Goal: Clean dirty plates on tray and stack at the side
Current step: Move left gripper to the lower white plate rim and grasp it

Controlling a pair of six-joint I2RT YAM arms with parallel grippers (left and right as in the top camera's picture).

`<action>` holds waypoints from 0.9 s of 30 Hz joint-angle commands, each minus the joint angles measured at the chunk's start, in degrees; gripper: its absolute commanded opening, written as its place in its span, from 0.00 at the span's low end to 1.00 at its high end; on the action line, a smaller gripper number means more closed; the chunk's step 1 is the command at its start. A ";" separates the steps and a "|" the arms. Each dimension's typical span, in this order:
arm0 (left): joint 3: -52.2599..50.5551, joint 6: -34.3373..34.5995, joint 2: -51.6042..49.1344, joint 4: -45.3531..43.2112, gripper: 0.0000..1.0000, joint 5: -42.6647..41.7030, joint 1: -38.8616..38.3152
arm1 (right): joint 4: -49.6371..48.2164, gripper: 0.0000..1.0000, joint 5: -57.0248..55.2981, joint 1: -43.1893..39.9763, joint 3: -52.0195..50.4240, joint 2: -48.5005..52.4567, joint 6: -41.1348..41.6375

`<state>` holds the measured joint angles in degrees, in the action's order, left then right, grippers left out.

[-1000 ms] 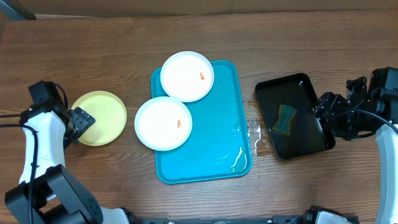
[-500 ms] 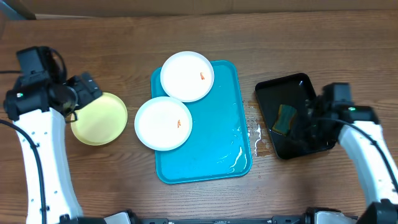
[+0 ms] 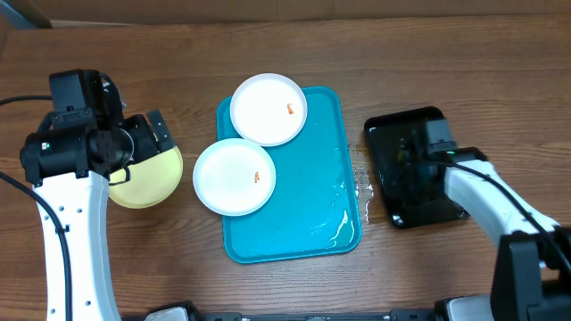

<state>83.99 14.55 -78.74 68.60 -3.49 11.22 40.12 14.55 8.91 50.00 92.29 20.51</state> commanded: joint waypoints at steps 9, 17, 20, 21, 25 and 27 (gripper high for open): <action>1.25 -4.31 0.96 2.16 1.00 -8.66 -0.42 | -3.76 0.20 1.99 6.38 -0.37 1.27 4.87; -2.36 -9.88 -0.26 2.23 1.00 -14.23 -5.31 | 4.42 0.34 1.55 4.83 6.27 -5.07 0.00; -6.23 -9.64 -0.87 0.83 0.96 -13.97 -8.48 | 8.63 0.38 -0.46 4.83 9.35 -10.19 0.07; -7.91 -9.62 -1.09 -0.15 0.96 -13.94 -9.68 | 9.99 0.41 -0.57 4.83 10.27 -12.15 0.07; -14.38 -8.92 -2.47 -4.09 0.92 -11.80 -14.23 | 12.35 0.53 -0.57 4.83 11.56 -18.10 0.07; -16.59 -7.32 -3.45 -5.60 0.89 -7.72 -16.09 | 13.22 0.54 -0.59 4.83 11.56 -20.15 0.09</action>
<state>70.87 6.42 -80.62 64.42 -15.62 -2.15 52.31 14.66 13.91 60.71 75.18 20.95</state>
